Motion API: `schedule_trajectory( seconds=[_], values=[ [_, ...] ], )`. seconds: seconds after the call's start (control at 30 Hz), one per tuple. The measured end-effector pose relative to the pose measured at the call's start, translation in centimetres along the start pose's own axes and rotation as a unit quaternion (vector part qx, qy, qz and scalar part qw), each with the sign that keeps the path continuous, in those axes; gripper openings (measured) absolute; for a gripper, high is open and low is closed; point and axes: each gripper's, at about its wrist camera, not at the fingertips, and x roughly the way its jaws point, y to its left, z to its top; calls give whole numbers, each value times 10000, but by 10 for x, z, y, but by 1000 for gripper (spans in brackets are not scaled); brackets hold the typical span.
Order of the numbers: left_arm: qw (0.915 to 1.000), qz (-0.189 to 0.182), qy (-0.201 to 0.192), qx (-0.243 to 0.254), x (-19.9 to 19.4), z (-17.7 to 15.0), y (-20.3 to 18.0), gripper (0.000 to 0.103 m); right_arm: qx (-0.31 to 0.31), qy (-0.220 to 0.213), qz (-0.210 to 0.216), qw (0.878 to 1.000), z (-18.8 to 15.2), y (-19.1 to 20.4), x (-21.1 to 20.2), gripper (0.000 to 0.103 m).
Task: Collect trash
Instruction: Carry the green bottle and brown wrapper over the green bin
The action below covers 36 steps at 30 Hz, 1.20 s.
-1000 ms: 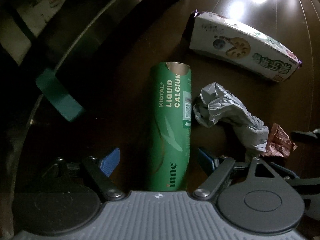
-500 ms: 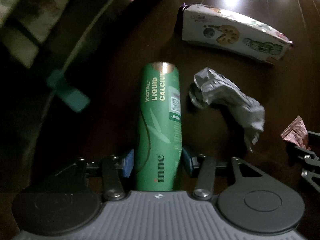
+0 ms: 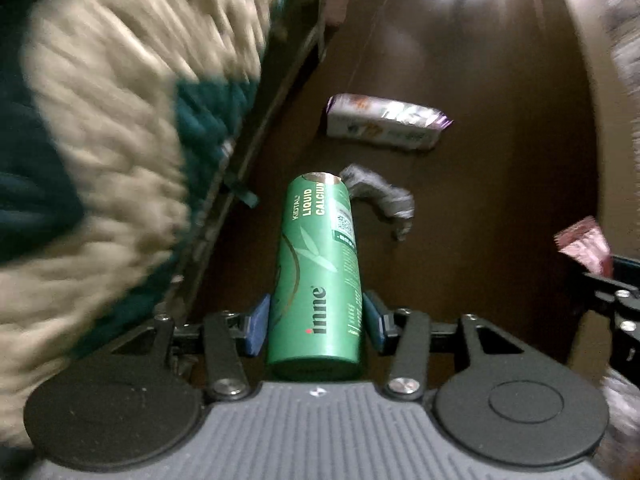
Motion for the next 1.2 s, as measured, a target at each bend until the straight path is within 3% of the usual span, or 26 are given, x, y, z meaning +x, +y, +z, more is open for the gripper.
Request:
schedule_trajectory(
  seconds=[0.33,0.67,0.97,1.2],
  values=[
    [9968,-255,-751,-4,-223,-3,55,48,-161,-683,219,9973,45,67,-215,27],
    [9868,-73,-1606,-176,-394,-17,132,48,-680,-1260,653,9875,93,153,-365,27],
    [9745,40,-2146,-647,-483,-30,208,48,-1341,-1610,973,9730,119,239,-434,27],
    [9647,199,-2375,-1119,-510,-34,270,48,-1793,-1701,1111,9626,139,304,-451,27]
  ],
)
